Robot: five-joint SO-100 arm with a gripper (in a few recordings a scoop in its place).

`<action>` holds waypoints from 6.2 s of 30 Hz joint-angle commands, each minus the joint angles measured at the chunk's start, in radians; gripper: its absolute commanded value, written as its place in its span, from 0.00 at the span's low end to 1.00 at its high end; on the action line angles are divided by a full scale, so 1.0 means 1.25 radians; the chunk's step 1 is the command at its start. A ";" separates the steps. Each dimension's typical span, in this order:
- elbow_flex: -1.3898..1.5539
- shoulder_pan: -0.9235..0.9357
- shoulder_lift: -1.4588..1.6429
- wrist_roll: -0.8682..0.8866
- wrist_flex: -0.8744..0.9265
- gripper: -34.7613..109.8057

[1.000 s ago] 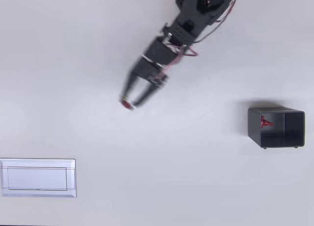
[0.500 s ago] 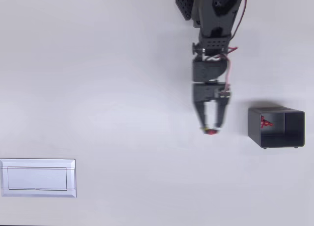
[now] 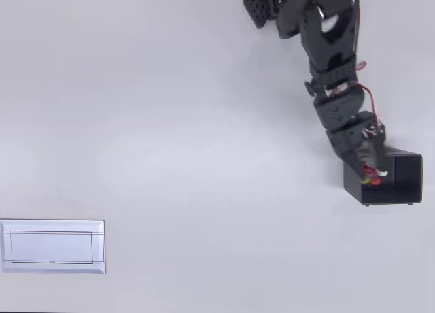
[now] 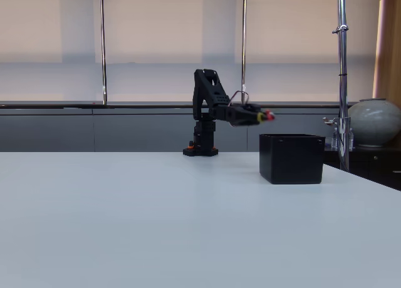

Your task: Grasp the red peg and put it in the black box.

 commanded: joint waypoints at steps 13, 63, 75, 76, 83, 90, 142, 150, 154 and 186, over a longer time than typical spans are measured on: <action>0.164 -0.028 0.102 0.000 0.018 0.30; -0.463 0.491 -1.279 -0.007 1.497 0.24; -0.463 0.428 -1.328 -0.070 1.724 0.24; -0.463 0.427 -1.334 -0.070 1.736 0.24; -0.463 0.420 -1.355 -0.076 1.782 0.24; -0.463 0.418 -1.355 -0.076 1.782 0.24; -0.463 0.418 -1.355 -0.076 1.782 0.24; -0.463 0.418 -1.355 -0.076 1.782 0.24; -0.463 0.418 -1.355 -0.076 1.782 0.24; -0.463 0.418 -1.355 -0.076 1.782 0.24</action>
